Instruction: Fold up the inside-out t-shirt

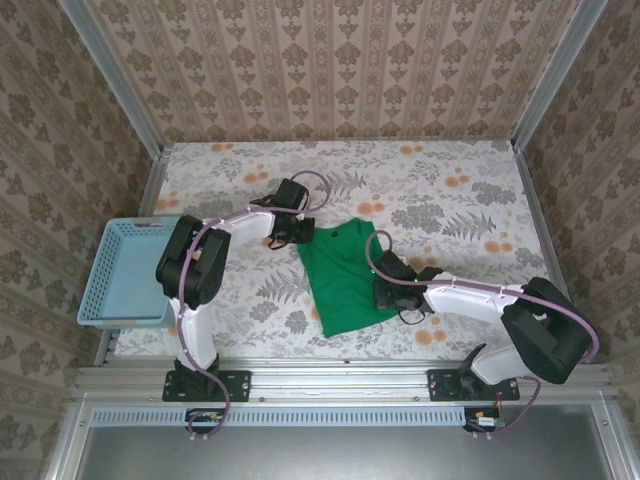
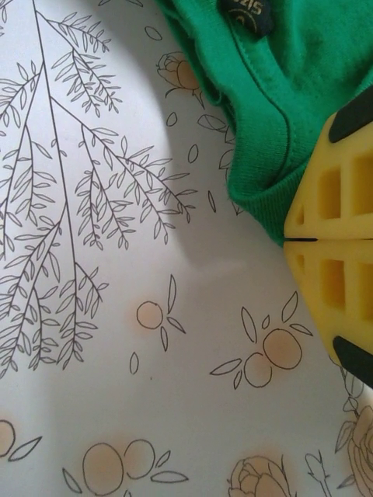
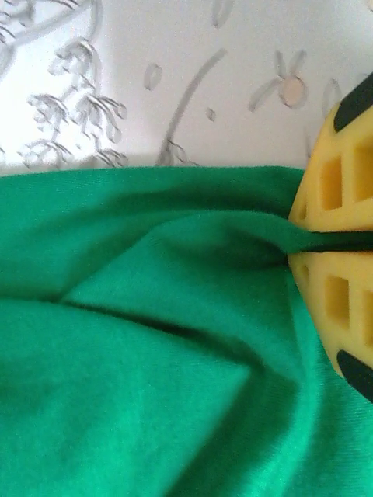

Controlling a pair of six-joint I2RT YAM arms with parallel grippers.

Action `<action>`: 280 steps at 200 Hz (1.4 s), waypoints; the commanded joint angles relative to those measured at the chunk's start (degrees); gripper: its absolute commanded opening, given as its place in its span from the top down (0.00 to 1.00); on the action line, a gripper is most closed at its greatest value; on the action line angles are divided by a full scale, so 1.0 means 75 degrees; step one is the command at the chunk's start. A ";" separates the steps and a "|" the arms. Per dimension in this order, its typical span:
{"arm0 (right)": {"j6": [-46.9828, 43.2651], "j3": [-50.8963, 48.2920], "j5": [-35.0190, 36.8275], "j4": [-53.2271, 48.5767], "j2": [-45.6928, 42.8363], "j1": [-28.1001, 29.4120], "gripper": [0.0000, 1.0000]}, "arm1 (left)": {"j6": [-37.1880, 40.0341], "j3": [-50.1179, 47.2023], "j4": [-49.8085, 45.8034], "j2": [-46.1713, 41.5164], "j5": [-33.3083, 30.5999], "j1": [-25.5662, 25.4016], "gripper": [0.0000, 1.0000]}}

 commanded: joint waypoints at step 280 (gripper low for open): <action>-0.0809 0.4747 -0.1439 -0.0525 0.3903 -0.2239 0.53 | -0.1479 -0.1248 0.0645 -0.1149 0.1468 0.0296 0.53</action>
